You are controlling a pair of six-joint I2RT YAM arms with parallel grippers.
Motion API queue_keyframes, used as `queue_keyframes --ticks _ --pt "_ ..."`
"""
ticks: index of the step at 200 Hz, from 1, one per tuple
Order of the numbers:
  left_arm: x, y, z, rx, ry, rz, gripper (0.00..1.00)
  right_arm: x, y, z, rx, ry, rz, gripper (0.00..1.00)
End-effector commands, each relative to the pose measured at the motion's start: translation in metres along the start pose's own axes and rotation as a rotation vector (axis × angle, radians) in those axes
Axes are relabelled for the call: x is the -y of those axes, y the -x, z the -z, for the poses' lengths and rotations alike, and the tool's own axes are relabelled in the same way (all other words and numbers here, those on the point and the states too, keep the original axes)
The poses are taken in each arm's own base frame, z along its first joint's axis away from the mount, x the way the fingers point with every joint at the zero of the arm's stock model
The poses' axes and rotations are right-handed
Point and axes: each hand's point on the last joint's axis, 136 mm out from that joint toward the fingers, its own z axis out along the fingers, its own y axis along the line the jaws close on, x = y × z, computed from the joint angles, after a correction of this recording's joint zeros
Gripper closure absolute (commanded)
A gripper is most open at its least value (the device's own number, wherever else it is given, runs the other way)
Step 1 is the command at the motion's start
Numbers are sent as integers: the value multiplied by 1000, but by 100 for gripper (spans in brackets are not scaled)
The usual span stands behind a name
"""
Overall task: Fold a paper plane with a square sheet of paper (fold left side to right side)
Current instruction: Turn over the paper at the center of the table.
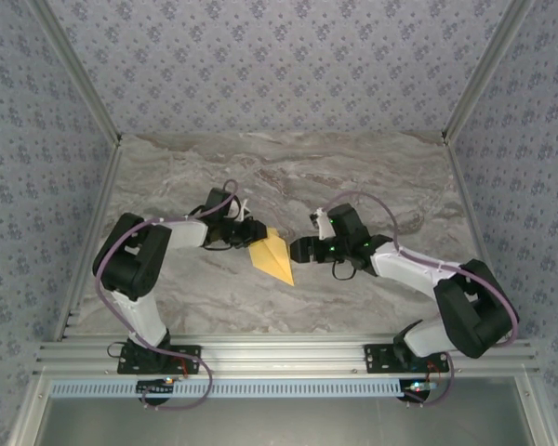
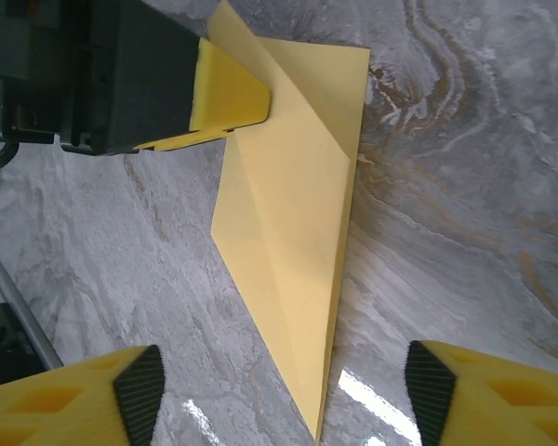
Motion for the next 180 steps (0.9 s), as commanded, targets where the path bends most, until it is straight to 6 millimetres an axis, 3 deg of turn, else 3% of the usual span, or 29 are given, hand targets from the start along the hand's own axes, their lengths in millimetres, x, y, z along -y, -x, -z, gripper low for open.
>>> queue_keyframes --ticks 1,35,54,75,105,147,180 --pt "40 16 16 55 -81 -92 86 -11 13 15 55 122 -27 20" --pt "76 31 46 121 -133 -144 93 -3 32 43 162 243 -84 1" --pt "99 40 69 165 -168 -173 93 -1 44 61 222 301 -102 0" --pt "126 47 95 209 -215 -212 93 -14 60 81 274 397 -71 0" --pt "169 50 128 254 -305 -265 93 -49 71 96 269 518 27 0" --pt "216 47 164 293 -440 -316 93 -90 74 93 219 608 122 0" --pt "240 37 175 277 -515 -350 93 -111 75 78 181 650 128 0"
